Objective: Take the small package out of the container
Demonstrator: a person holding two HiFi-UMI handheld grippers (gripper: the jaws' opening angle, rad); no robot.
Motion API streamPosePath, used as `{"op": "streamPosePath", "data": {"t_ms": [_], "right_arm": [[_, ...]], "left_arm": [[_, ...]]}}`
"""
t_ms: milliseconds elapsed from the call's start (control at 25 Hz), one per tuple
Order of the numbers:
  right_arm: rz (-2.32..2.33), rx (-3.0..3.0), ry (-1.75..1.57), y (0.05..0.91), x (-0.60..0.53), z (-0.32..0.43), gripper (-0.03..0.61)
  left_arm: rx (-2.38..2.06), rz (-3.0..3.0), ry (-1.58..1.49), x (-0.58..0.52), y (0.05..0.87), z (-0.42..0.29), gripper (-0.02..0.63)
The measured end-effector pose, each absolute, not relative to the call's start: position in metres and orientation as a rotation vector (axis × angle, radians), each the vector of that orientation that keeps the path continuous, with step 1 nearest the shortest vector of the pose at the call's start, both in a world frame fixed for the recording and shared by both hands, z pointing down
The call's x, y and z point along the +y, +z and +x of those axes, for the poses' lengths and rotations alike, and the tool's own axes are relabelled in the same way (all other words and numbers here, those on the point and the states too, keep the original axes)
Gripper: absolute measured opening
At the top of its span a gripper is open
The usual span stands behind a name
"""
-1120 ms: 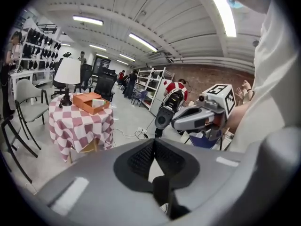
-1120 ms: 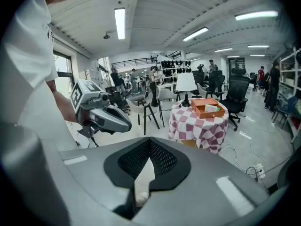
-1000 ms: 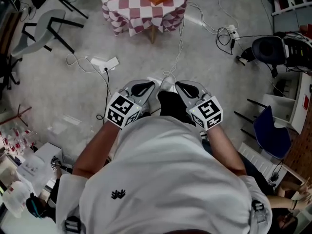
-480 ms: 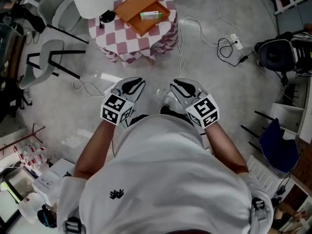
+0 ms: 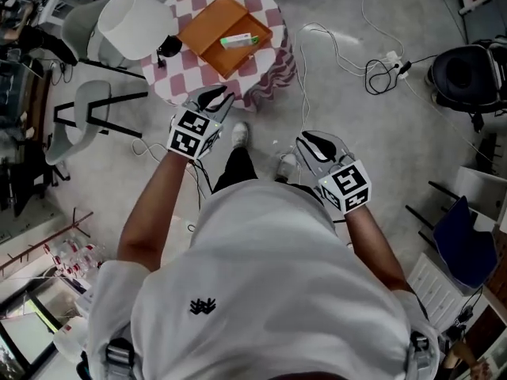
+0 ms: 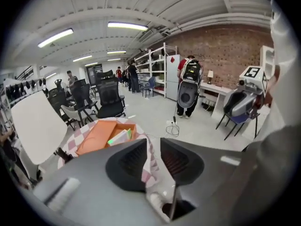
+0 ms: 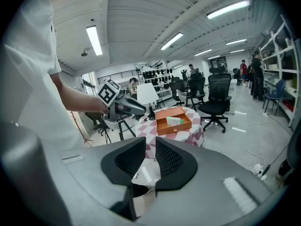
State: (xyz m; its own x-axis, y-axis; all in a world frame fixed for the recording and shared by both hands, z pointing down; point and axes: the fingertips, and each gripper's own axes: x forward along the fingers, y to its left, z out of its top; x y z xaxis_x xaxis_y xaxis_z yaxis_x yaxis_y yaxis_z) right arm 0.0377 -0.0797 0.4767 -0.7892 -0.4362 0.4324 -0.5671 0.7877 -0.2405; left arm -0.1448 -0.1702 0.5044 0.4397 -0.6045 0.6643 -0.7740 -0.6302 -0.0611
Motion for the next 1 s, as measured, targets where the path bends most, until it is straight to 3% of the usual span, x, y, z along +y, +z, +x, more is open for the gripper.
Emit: {"op": "streamPosePath", "data": {"t_ms": [520,1000], "right_arm": [[1.156,-2.491,0.589,0.457,-0.161,0.044,0.049],[1.39,-2.346,0.686,0.461,-0.187,0.026,0.051]], "left_arm": [[-0.942,2.492,1.234,-0.324,0.569,-0.169,0.165],[-0.616,2.512,1.498,-0.379,0.645,-0.174,0.182]]}}
